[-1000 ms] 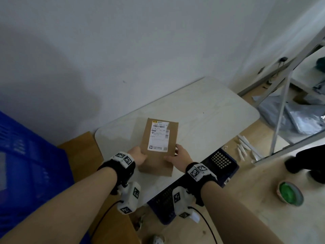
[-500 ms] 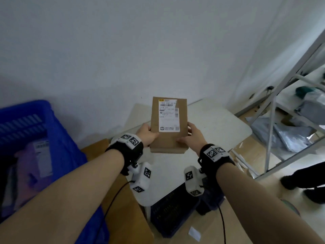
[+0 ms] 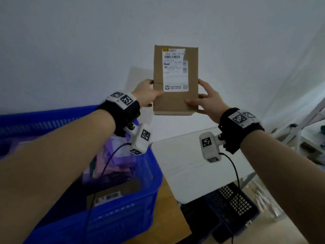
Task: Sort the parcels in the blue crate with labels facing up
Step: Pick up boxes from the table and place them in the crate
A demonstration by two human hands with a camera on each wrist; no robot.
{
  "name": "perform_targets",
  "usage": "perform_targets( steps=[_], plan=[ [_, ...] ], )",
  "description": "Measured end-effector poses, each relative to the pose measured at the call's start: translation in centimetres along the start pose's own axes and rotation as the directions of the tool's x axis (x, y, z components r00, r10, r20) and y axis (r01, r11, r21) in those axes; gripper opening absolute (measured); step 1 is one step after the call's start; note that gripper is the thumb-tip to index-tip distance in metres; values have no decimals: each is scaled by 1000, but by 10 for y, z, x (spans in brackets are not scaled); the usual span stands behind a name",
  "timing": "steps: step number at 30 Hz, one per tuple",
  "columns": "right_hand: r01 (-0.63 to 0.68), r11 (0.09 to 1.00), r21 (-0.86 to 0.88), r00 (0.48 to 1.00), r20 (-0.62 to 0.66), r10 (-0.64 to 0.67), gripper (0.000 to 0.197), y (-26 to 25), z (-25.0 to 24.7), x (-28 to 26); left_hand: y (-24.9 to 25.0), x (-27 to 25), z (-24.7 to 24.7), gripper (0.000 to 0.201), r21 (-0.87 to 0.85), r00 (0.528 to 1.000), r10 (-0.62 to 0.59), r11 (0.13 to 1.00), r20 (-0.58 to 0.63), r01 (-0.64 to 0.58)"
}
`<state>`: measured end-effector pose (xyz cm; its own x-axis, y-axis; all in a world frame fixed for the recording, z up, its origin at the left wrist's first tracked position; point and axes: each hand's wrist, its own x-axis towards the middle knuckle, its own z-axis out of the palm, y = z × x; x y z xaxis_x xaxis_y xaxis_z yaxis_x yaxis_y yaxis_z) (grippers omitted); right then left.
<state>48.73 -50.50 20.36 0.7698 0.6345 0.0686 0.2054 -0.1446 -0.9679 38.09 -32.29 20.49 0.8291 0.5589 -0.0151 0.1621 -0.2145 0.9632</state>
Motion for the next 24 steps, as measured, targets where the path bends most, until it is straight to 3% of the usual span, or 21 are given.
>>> perform_targets(
  steps=[4, 13, 16, 20, 24],
  plan=[
    [47, 999, -15, 994, 102, -46, 82, -24, 71, -11, -15, -40, -78, 49, -7, 998, 16, 1000, -61, -16],
    [47, 999, 19, 935, 352, -50, 94, -42, 219, -37, -67, -130, -225, 75, 16, 969, -104, 994, -222, 111],
    [3, 1000, 10, 891, 455, -7, 97, -42, 256, -40, -85, -151, -264, 88, -4, 957, -177, 983, -231, 181],
    [-67, 997, -41, 807, 585, 78, 101, -38, 295, -35, -108, -170, -302, 97, -52, 956, -251, 968, -152, 246],
    [-124, 990, -60, 725, 676, 132, 82, -27, 329, -21, -128, -171, -321, 116, -61, 939, -316, 949, -136, 310]
  ],
)
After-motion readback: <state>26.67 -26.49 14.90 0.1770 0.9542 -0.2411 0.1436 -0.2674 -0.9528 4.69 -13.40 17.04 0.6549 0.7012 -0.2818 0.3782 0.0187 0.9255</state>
